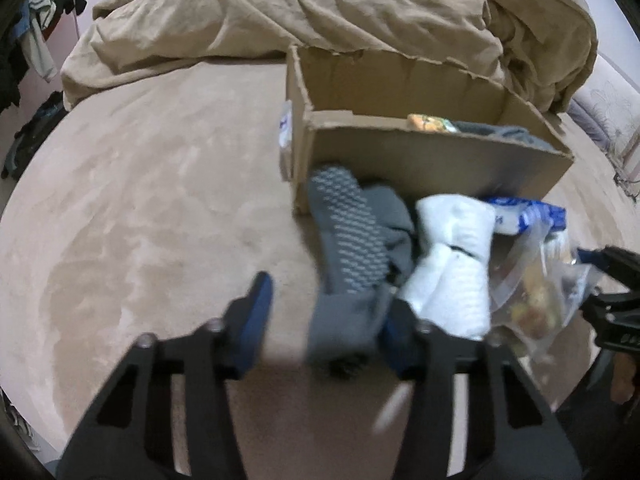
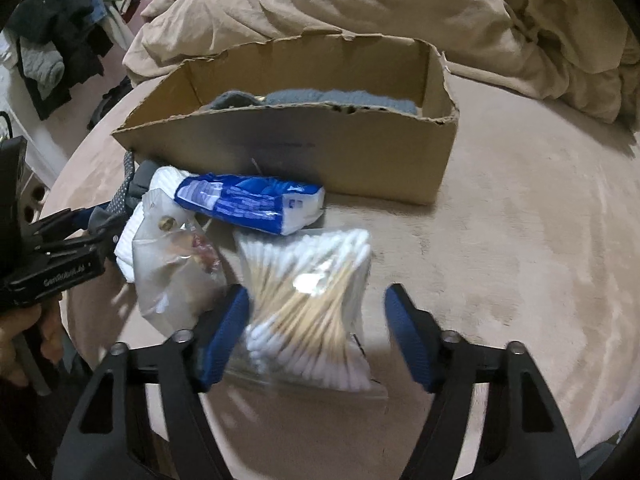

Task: Organize objects
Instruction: 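Grasp the grey dotted gloves with left tool while right tool grasps cotton swab bag, then carry dotted gloves and swab bag into the cardboard box and release both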

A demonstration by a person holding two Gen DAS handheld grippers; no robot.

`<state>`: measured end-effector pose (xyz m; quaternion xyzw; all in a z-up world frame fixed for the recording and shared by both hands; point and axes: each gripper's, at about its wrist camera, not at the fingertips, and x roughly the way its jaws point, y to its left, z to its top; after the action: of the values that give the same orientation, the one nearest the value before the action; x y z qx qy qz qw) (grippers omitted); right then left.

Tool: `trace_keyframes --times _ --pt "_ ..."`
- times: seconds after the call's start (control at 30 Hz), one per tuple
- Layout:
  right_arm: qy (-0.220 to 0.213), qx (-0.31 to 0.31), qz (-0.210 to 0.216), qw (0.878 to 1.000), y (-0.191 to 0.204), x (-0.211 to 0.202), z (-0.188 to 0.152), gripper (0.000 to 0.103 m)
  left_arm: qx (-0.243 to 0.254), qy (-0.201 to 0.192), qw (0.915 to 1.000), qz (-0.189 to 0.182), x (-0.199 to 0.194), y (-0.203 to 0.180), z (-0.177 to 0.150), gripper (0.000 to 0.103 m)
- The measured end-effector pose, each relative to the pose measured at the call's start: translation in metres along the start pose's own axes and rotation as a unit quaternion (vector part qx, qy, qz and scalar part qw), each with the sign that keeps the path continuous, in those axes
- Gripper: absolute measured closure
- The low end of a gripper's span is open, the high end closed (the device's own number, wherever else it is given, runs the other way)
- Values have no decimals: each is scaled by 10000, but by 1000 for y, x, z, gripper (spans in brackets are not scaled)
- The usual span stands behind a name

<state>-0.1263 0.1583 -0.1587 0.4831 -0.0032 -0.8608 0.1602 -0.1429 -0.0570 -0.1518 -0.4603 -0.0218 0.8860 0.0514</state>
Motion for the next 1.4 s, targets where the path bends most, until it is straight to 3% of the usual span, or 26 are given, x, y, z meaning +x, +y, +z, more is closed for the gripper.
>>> trace_keyframes --times 0.1,0.2,0.37,0.53,0.77,0.87,0.93,1.07,1.13,1.2,1.3,1.4 --pt "-7 -72 49 10000 3 -3 -1 55 -23 -46 10000 -60 -8 -3 -2 72" --pt "-28 -50 31 10000 2 -10 -3 61 19 -144 9999 -80 -21 -8 -8 75" --pt "-70 133 -66 9999 -5 -23 -4 63 152 -231 9995 -145 -46 -19 -20 81" --pt "-290 237 -166 9992 -11 -54 -10 63 -56 -317 9989 -351 -77 -25 -26 82" --pt "-563 285 -151 9979 -6 -100 -7 63 -119 -760 9957 -508 -123 -42 -11 87" --pt "-765 248 -121 9967 -2 -119 -1 63 -26 -897 9951 -406 -128 -44 -3 89" --pt "-900 213 -132 9956 -2 -127 5 63 -97 -760 9964 -358 -122 -40 -5 89" --pt "-892 239 -84 9957 -2 -123 8 63 -573 -209 9981 8 -98 -17 -28 74" --pt "-844 237 -40 9961 -1 -119 7 63 -731 -99 9970 225 -89 -8 -38 54" --pt "-767 253 16 9967 0 -114 3 63 -967 -9 9953 89 -80 0 -48 38" --pt "-693 286 77 9972 2 -109 0 63 -921 -3 9956 -188 -70 -5 -49 35" --pt "-700 258 83 9972 3 -110 -1 63 -695 168 9974 -78 -53 -14 -49 35"
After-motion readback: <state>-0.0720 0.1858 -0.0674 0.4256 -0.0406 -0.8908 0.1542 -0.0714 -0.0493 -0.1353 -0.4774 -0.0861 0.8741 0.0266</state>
